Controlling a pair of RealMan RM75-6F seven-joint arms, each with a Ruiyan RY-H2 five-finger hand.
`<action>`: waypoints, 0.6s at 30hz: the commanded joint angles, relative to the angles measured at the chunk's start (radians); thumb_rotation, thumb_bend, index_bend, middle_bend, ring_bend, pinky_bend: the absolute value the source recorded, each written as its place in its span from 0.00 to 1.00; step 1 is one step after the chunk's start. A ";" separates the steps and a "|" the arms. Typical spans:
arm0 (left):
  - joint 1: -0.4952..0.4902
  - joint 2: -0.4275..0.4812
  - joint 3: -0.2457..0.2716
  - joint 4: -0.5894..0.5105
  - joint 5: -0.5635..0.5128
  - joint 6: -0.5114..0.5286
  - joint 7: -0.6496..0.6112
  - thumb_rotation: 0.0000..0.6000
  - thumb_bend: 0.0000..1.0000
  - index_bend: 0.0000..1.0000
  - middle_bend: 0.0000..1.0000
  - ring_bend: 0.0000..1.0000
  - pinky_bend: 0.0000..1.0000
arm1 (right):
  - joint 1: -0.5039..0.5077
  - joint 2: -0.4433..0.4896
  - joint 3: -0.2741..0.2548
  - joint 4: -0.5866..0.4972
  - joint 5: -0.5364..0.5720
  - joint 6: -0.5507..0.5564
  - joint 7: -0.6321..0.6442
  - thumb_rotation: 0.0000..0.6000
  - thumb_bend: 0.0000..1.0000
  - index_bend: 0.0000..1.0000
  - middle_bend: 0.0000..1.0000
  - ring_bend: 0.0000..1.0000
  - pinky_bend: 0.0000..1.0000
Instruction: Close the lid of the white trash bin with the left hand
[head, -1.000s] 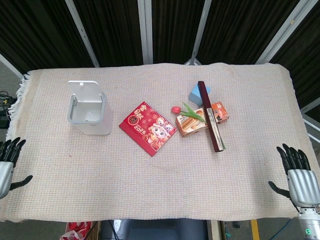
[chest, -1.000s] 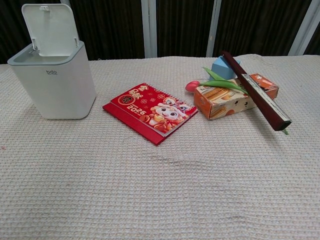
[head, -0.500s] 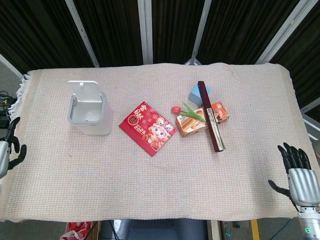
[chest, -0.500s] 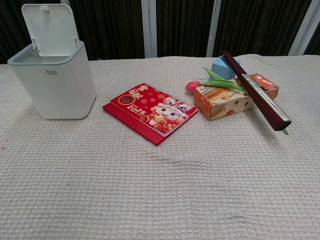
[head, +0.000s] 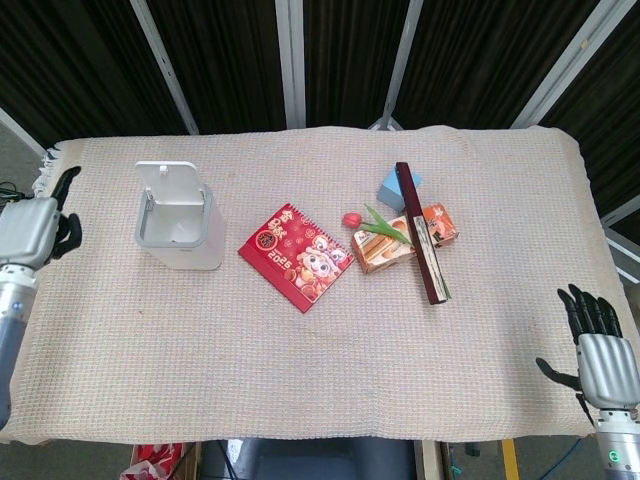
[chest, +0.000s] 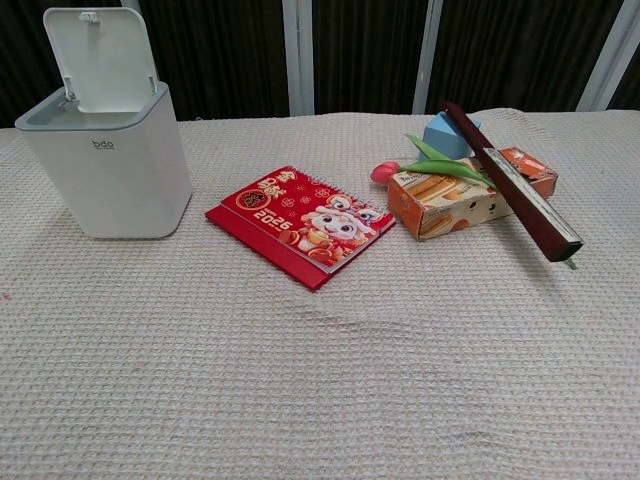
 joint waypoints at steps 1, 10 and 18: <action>-0.131 -0.003 -0.027 0.046 -0.155 -0.102 0.102 1.00 0.71 0.00 0.98 0.92 0.97 | 0.003 0.000 0.002 0.001 0.003 -0.005 0.004 1.00 0.19 0.00 0.00 0.00 0.00; -0.328 -0.092 0.005 0.141 -0.408 -0.145 0.239 1.00 0.71 0.00 0.98 0.92 0.97 | 0.001 0.008 0.000 -0.006 0.008 -0.012 0.030 1.00 0.19 0.00 0.00 0.00 0.00; -0.457 -0.176 0.053 0.214 -0.546 -0.127 0.326 1.00 0.71 0.01 0.99 0.92 0.97 | -0.002 0.011 -0.001 -0.011 0.014 -0.012 0.034 1.00 0.19 0.00 0.00 0.00 0.00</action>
